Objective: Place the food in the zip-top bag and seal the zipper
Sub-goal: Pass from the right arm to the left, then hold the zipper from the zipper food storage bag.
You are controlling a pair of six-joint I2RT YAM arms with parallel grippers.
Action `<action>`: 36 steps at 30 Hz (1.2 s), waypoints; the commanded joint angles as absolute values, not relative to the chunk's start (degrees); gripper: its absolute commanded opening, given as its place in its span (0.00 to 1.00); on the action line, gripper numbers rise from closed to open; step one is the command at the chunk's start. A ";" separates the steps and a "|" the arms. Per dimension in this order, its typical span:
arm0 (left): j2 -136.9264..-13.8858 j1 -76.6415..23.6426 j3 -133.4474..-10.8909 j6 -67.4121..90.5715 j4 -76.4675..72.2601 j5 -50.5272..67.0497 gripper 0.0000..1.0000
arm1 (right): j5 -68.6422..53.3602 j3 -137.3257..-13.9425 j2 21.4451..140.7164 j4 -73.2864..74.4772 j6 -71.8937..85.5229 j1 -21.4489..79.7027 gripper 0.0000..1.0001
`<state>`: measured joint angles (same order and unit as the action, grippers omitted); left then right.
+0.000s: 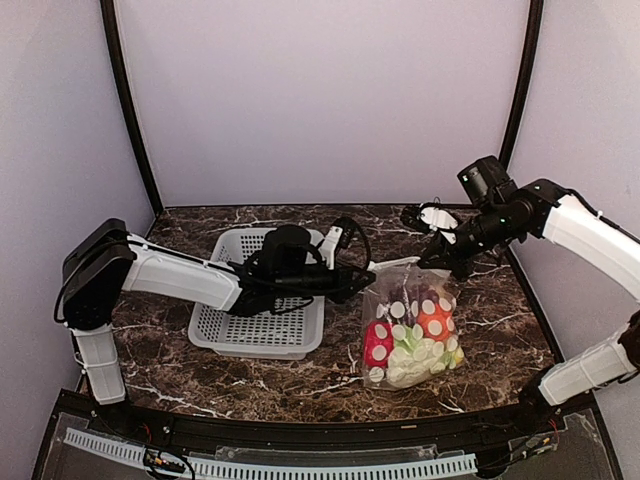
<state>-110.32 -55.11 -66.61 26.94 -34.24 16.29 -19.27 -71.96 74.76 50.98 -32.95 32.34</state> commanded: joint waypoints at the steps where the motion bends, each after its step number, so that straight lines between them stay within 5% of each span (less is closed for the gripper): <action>1: -100.47 -54.72 -64.51 20.24 -32.90 13.43 0.01 | -16.51 -71.90 75.82 48.48 -33.00 28.49 0.00; 5: -99.18 -54.75 -65.71 18.78 -32.97 15.82 0.01 | -15.73 -72.77 78.06 49.63 -32.82 27.88 0.02; 17: -98.26 -55.32 -69.53 13.15 -31.37 27.80 0.01 | -34.92 -83.26 74.60 55.88 -34.99 29.18 0.46; 36: -94.56 -62.21 -73.00 -3.62 -17.65 24.11 0.01 | -48.03 -88.86 82.70 63.37 -37.98 33.50 0.54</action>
